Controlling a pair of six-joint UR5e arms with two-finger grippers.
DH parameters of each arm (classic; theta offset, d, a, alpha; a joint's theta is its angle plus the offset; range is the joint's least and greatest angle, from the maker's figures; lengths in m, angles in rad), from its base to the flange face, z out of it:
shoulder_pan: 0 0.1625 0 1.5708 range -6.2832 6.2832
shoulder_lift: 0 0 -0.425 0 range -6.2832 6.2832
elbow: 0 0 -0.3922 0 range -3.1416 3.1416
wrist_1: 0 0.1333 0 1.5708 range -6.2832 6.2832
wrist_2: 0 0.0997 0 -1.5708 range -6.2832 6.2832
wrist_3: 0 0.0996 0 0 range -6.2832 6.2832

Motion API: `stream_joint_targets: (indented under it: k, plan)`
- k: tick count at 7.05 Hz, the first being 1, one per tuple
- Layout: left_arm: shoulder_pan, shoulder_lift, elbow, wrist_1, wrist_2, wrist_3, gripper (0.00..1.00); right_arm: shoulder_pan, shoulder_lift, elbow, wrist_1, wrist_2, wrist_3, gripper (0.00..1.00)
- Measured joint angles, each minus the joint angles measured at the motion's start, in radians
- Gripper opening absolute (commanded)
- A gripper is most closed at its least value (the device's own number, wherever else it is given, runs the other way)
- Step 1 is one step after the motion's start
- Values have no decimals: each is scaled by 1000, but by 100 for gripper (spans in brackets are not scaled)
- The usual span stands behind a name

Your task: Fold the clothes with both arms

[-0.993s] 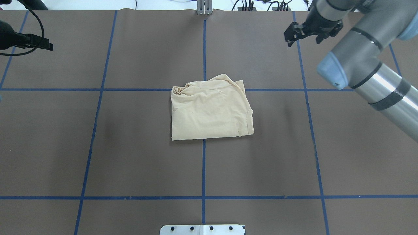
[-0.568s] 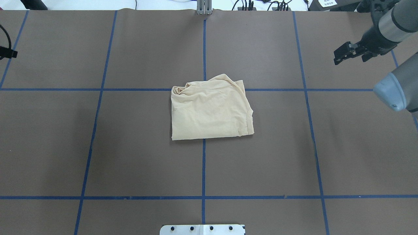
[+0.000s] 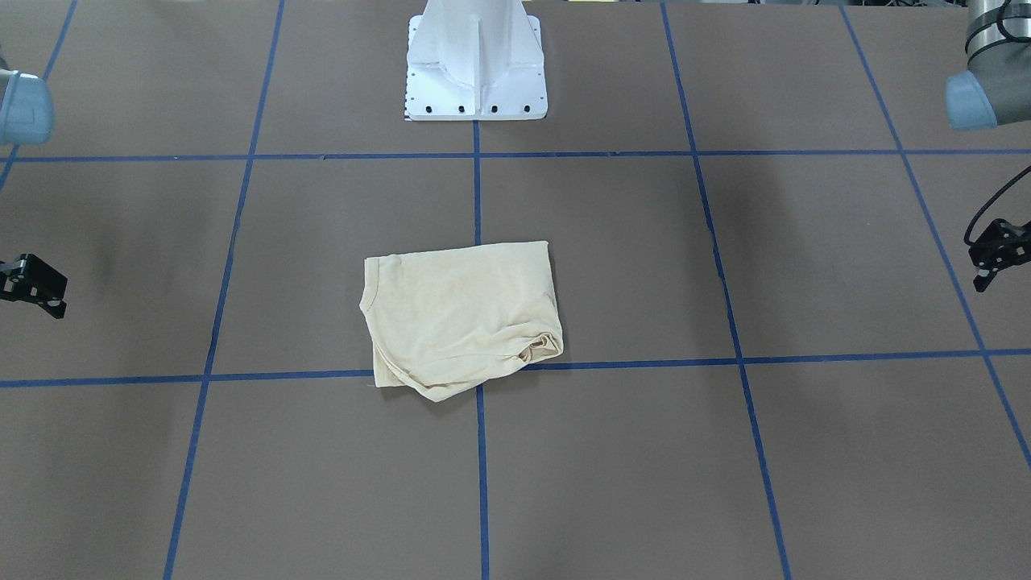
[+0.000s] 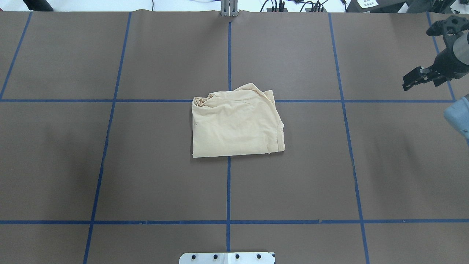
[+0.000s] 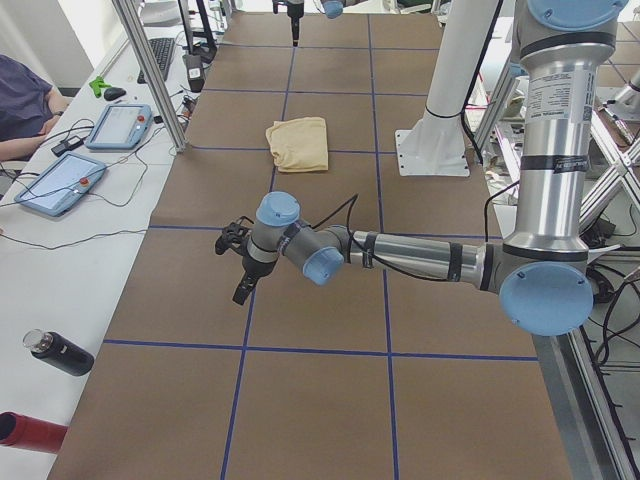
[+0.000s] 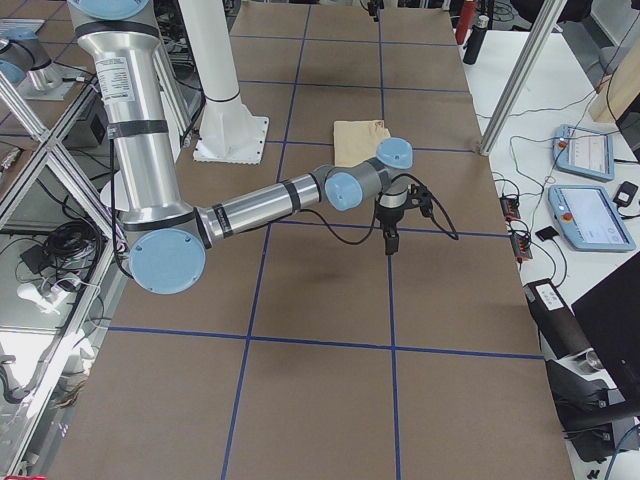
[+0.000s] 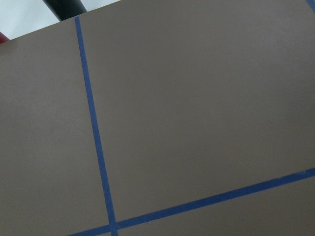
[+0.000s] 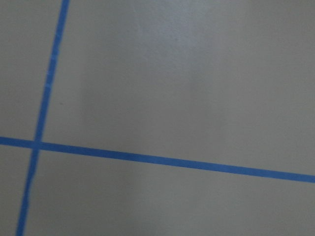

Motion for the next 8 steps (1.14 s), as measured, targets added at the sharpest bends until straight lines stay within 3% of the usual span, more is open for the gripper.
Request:
stream_joint_targets:
  k: [2,4,6,8]
  plan:
    - [-75,-6,2,114,-1,221,99,127,-61,-33,-82,34,-215,100]
    - [-122,-5,8,198,-63,270,99,217,-117,-29,-153,62,-374,100]
    - [-193,-5,3,339,-153,282,99,272,-165,-23,-192,140,-409,100]
    - [-225,-1,2,437,-171,289,99,313,-195,-27,-198,195,-412,100]
